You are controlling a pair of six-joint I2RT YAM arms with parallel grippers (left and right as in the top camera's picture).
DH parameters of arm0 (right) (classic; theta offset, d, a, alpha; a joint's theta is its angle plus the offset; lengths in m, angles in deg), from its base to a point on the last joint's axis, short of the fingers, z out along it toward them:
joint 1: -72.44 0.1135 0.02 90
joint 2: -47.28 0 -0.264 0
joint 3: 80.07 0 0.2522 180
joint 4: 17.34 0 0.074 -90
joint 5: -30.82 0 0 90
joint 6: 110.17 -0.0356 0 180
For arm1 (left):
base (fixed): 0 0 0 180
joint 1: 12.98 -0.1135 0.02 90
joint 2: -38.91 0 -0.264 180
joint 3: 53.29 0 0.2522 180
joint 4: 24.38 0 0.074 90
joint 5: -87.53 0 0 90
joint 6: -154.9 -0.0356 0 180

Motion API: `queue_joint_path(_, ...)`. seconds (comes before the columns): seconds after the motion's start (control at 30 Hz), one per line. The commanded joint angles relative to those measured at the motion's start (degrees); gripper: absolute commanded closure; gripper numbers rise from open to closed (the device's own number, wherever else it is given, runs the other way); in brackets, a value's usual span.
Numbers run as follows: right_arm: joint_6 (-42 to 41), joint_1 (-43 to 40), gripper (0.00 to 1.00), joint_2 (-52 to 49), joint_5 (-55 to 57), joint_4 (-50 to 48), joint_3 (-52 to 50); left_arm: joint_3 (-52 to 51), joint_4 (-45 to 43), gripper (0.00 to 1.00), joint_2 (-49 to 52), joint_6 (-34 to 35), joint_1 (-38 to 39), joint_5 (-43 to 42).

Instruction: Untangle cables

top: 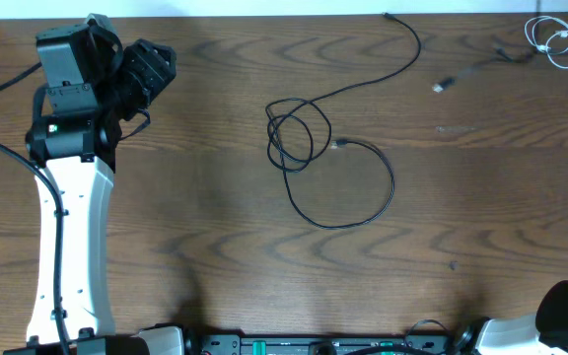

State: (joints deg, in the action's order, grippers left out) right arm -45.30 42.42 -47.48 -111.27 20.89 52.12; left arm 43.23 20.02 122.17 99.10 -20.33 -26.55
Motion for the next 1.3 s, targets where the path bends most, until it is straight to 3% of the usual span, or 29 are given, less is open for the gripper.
queue_joint_path(0.0,2.27,-2.58,0.99,-1.9,10.16,2.32,0.68,0.17,0.72,0.46,0.22,-1.2,-0.13,-0.28)
queue_joint_path(0.47,7.61,-6.54,0.99,-10.62,41.09,-3.37,0.68,-0.04,1.07,0.46,0.24,-1.2,-0.04,-0.28)
queue_joint_path(0.8,16.79,-7.37,0.99,-20.96,61.09,0.94,0.68,-0.04,1.84,0.46,1.53,-1.18,0.17,-0.31)
queue_joint_path(1.03,19.02,-7.52,0.98,-31.82,66.14,4.57,0.68,-0.04,2.54,0.46,3.65,-1.18,1.79,-0.28)
queue_joint_path(1.07,19.02,-7.56,0.89,-33.29,66.12,4.98,0.68,-0.04,2.51,0.46,3.82,-1.2,2.01,-0.24)
queue_joint_path(1.1,19.02,-7.56,0.66,-34.6,66.12,5.4,0.68,-0.04,2.43,0.46,3.87,-1.2,2.19,-0.26)
queue_joint_path(1.13,19.02,-7.54,0.33,-35.71,66.1,5.81,0.68,-0.04,2.29,0.46,3.98,-1.2,2.32,-0.24)
queue_joint_path(1.2,19.06,-7.43,0.11,-36.92,66.03,7.3,0.68,-0.04,2.12,0.46,3.98,-1.2,2.32,-0.26)
queue_joint_path(1.27,19.06,-7.39,0.02,-37.24,65.42,8.59,0.68,-0.04,2.1,0.46,3.98,-1.2,2.32,-0.26)
